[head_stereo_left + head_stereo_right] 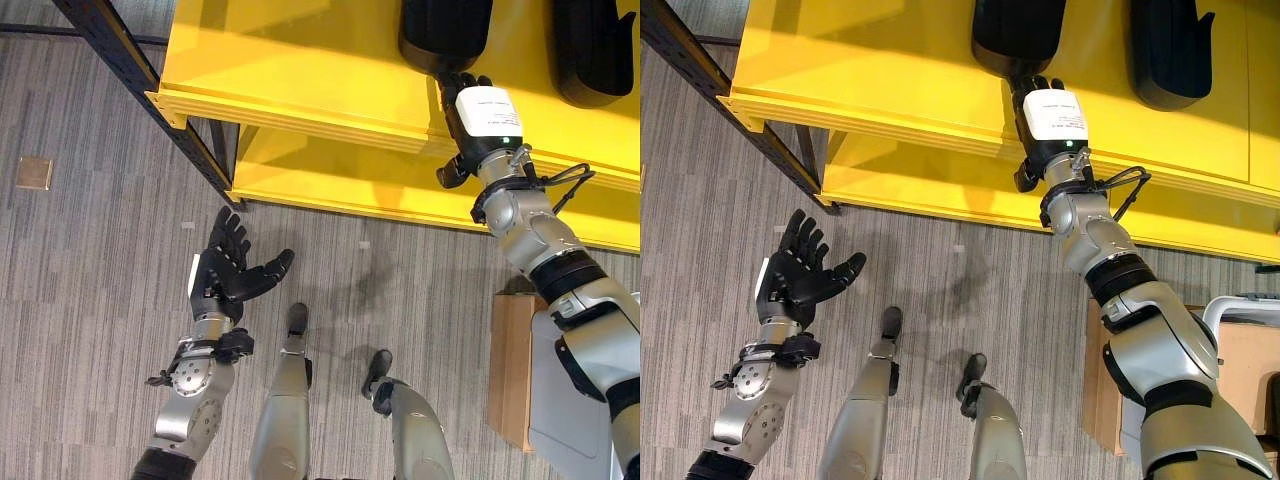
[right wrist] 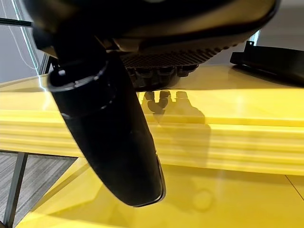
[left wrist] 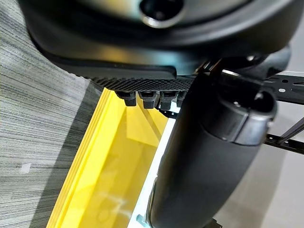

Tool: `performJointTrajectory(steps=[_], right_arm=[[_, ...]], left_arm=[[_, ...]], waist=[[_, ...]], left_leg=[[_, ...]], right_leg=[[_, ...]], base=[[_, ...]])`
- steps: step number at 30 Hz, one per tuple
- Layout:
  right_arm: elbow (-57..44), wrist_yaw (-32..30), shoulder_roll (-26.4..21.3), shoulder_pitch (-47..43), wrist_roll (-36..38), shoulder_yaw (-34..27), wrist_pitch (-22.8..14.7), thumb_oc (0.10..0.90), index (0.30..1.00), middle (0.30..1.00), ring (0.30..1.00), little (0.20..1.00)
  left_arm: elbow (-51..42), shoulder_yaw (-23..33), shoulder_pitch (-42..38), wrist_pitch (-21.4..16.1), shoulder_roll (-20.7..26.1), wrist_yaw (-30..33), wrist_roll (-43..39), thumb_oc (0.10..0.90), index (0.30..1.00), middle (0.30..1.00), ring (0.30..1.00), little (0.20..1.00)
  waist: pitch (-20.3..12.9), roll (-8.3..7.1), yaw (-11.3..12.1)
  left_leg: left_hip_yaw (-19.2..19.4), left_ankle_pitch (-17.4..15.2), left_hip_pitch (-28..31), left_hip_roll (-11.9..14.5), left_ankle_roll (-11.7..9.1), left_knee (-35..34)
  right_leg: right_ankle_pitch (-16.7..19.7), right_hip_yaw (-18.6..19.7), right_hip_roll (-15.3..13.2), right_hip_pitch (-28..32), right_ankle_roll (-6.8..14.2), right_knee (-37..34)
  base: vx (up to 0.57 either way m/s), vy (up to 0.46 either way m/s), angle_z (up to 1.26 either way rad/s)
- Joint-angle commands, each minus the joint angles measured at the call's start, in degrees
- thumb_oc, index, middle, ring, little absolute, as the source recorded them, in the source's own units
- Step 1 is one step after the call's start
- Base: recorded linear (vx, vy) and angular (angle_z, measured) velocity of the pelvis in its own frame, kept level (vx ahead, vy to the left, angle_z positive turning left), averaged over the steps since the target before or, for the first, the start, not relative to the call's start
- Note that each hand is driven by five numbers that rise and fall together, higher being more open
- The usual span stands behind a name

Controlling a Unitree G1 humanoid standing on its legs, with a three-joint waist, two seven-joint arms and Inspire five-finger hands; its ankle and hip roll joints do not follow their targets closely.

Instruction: Move parts from the plastic box to the shelf.

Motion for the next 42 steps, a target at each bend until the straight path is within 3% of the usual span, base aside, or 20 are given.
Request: performJointTrajectory(steps=[1, 10, 14, 18, 20, 26, 28, 30, 33, 35, 38, 42], right_arm=[[-1.1, -5.0, -4.0, -7.5, 0.6, 0.1, -0.1, 0.900, 1.000, 1.000, 1.000, 1.000], [-15.0, -5.3, -4.3, 2.0, 0.4, -7.7, -1.1, 0.900, 1.000, 1.000, 1.000, 1.000], [-25.4, -4.8, -1.8, 14.7, 1.4, -15.4, -3.0, 0.900, 1.000, 1.000, 1.000, 1.000], [-31.0, -4.0, -0.6, 21.4, 2.3, -18.7, -4.4, 0.900, 1.000, 1.000, 1.000, 1.000], [-39.2, -3.3, 1.8, 30.3, 7.7, -22.8, -8.1, 0.900, 1.000, 1.000, 1.000, 1.000], [-51.6, 1.8, 3.1, 43.9, 18.3, -26.1, -14.4, 0.900, 1.000, 1.000, 1.000, 1.000], [-54.7, 4.2, 3.1, 47.5, 21.6, -26.9, -15.3, 0.900, 1.000, 1.000, 1.000, 1.000], [-58.0, 6.8, 5.0, 53.8, 30.1, -28.2, -18.2, 0.900, 1.000, 1.000, 1.000, 1.000], [-58.5, 8.4, 6.1, 58.0, 34.0, -28.7, -19.0, 0.900, 1.000, 1.000, 1.000, 1.000], [-57.6, 11.2, 9.1, 63.3, 42.1, -29.4, -19.9, 0.900, 1.000, 1.000, 1.000, 1.000], [-55.7, 13.0, 11.3, 67.1, 47.0, -29.7, -19.9, 0.900, 1.000, 1.000, 1.000, 1.000], [-54.4, 13.5, 12.8, 70.4, 48.6, -30.3, -20.1, 0.900, 1.000, 1.000, 1.000, 1.000]], left_arm=[[-6.1, 1.2, 0.2, -6.2, 1.4, -1.9, 0.3, 0.900, 1.000, 1.000, 1.000, 1.000], [-5.6, 2.1, -0.3, -5.7, 0.1, -0.7, 1.6, 0.900, 1.000, 1.000, 1.000, 1.000], [-5.3, 2.7, -1.1, -5.2, -1.2, 0.2, 3.1, 0.900, 1.000, 1.000, 1.000, 1.000], [-5.5, 2.7, -1.1, -4.7, -1.6, 0.3, 3.7, 0.900, 1.000, 1.000, 1.000, 1.000], [-5.6, 3.1, -0.8, -4.3, -2.0, 0.6, 5.0, 0.900, 1.000, 1.000, 1.000, 1.000], [-6.2, 3.1, 1.4, -3.7, -1.5, -1.1, 5.5, 0.900, 1.000, 1.000, 1.000, 1.000], [-5.5, 2.9, 1.8, -3.4, -1.5, -1.8, 5.6, 0.900, 1.000, 1.000, 1.000, 1.000], [-4.1, 3.0, 2.5, -3.5, -1.6, -2.6, 5.5, 0.900, 1.000, 1.000, 1.000, 1.000], [-2.5, 2.5, 2.9, -3.6, -1.8, -3.4, 5.1, 0.900, 1.000, 1.000, 1.000, 1.000], [-1.7, 2.7, 4.0, -3.7, -2.3, -4.7, 4.5, 0.900, 1.000, 1.000, 1.000, 1.000], [-0.4, 2.5, 5.0, -3.5, -3.6, -6.1, 3.5, 0.900, 1.000, 1.000, 1.000, 1.000], [1.1, 2.2, 6.0, -3.5, -5.4, -7.3, 2.7, 0.900, 1.000, 1.000, 1.000, 1.000]], waist=[[-3.5, -0.76, -0.1], [-3.6, -0.98, -1.3], [-3.5, -1.08, -2.7], [-3.9, -1.24, -3.3], [-4.2, -1.57, -4.6], [-6.7, -2.75, -6.4], [-8.0, -2.67, -7.0], [-9.9, -2.31, -8.2], [-11.7, -1.55, -8.8], [-14.2, -0.57, -9.5], [-16.5, 0.17, -10.1], [-18.6, 0.94, -10.7]], left_leg=[[-0.2, -8.4, -1.7, 2.8, -0.7, 7.6], [-0.2, -8.1, -2.0, 2.9, -0.6, 7.3], [0.0, -8.9, -1.9, 3.0, -0.4, 8.2], [0.0, -8.8, -2.1, 3.1, -0.3, 8.4], [0.3, -9.2, -1.4, 3.4, -0.4, 8.5], [1.5, -8.7, 2.5, 4.9, -0.8, 6.7], [1.9, -7.9, 4.6, 5.3, -0.9, 4.8], [2.3, -6.7, 8.3, 6.0, -1.2, 1.5], [2.8, -5.0, 11.4, 6.4, -1.5, -2.5], [3.8, -3.0, 15.2, 7.2, -2.1, -7.0], [5.0, -1.2, 18.6, 8.3, -2.8, -10.8], [6.6, 0.9, 22.2, 10.7, -3.8, -14.0]], right_leg=[[3.4, 2.0, -1.0, 4.5, 1.4, -4.3], [3.7, 2.1, -1.1, 4.0, 1.4, -4.2], [2.9, 2.3, -1.2, 4.0, 1.5, -3.3], [2.8, 2.4, -1.2, 3.7, 1.4, -2.9], [2.3, 2.9, -1.1, 3.9, 1.5, -2.5], [2.6, 3.6, -0.6, 6.2, 1.8, -4.5], [3.0, 3.8, -0.3, 7.4, 1.9, -5.9], [3.5, 4.5, 0.4, 9.8, 2.0, -8.2], [4.1, 5.1, 0.8, 11.8, 2.1, -10.7], [4.5, 5.3, 1.6, 14.3, 2.1, -13.6], [4.4, 5.9, 2.6, 16.2, 2.1, -15.4], [2.7, 7.0, 4.6, 17.7, 1.2, -14.7]], base=[[0.00, 0.000, 0.00], [0.00, 0.000, 0.00], [0.00, 0.000, 0.00], [0.00, 0.000, -0.01], [0.00, 0.000, 0.00], [0.02, -0.040, -0.15], [0.06, -0.035, -0.22], [0.07, -0.044, -0.16], [0.06, -0.040, -0.02], [0.07, -0.073, -0.09], [0.03, -0.076, -0.14], [-0.01, -0.113, -0.18]])
